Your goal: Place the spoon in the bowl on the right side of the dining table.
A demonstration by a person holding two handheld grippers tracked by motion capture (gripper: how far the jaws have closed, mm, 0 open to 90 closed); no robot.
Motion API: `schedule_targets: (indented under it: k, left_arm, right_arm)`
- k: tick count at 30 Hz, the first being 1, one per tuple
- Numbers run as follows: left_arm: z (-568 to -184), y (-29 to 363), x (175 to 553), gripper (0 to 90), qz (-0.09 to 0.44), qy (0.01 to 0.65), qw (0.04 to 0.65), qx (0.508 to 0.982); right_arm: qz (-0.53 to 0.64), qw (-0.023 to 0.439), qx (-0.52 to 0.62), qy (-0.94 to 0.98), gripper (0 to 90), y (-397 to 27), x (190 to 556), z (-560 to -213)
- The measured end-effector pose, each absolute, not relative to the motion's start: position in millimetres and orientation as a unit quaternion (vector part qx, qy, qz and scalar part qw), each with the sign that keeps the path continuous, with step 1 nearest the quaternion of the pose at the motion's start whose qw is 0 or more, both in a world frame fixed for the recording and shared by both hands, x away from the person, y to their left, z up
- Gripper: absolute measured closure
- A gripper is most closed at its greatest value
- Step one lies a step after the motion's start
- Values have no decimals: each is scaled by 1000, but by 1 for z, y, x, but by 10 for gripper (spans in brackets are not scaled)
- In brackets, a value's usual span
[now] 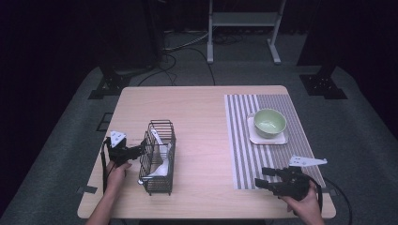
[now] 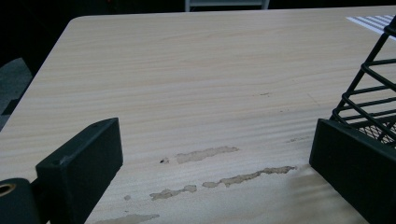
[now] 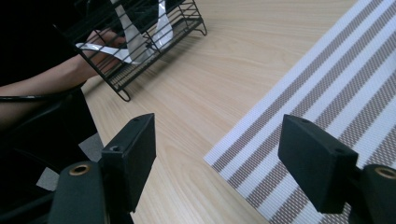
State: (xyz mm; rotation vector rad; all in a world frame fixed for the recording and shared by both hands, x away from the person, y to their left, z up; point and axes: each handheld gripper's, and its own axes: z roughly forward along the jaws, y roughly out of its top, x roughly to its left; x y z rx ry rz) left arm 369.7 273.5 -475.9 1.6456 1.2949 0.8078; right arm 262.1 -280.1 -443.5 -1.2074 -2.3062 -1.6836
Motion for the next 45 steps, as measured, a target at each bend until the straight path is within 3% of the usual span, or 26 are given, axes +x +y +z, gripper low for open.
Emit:
schedule_targets:
  k: [45]
  left_arm:
    - [-476, 272, 370, 16, 327, 511, 434, 666]
  right_arm:
    - [-527, 91, -327, -780, 250, -187, 300, -390]
